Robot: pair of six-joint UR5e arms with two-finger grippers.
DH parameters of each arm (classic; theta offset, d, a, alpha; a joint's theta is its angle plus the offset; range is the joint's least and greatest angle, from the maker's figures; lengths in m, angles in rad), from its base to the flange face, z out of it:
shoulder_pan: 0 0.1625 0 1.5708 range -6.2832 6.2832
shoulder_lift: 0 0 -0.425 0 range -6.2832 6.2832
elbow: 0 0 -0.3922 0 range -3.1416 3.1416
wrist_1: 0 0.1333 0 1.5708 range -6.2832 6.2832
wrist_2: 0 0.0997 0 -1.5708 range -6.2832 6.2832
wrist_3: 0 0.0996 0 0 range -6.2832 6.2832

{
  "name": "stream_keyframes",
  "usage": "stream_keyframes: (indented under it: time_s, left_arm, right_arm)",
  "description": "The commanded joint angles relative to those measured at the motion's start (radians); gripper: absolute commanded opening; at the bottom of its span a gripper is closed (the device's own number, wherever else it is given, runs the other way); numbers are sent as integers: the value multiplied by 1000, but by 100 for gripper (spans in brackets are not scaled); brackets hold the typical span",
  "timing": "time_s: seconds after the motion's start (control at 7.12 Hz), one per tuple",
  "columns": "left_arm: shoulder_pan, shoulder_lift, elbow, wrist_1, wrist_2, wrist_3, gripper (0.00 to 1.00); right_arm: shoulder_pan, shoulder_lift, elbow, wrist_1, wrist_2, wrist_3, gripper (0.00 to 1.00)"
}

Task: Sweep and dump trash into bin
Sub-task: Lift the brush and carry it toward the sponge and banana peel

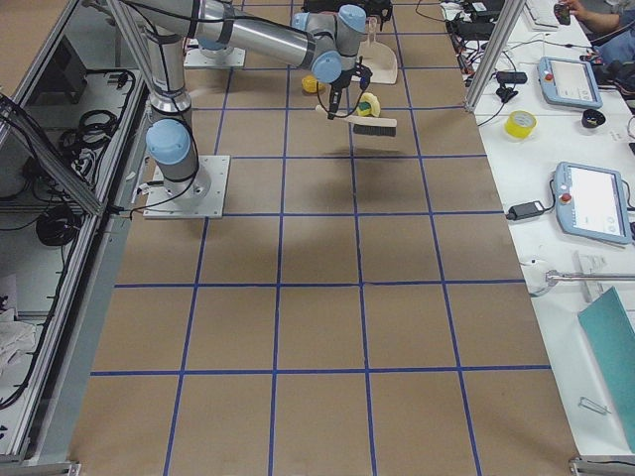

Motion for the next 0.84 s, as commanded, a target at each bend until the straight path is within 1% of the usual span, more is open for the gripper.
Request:
stream_keyframes:
  time_s: [0.0,0.14,0.28,0.42,0.56,0.7]
  left_arm:
    - [1,-1,-2,0,-1,2,43]
    - [1,-1,-2,0,0,6,38]
    - [1,-1,0,0,0,7,29]
    - [1,2,6,0,-1,12,15]
    - [1,5,-1,0,2,12,9]
    - [1,4,-5,-2,2,12,0]
  right_arm:
    - [77,31,-17,37,62,89,0]
    - [91,67,-49,37,70,121,0]
    - [104,106,-71,25,80,132,0]
    - [112,122,-97,21,102,132,0]
    - [118,136,-114,12,155,132,0]
    - [124,154,-120,-15,157,132,0]
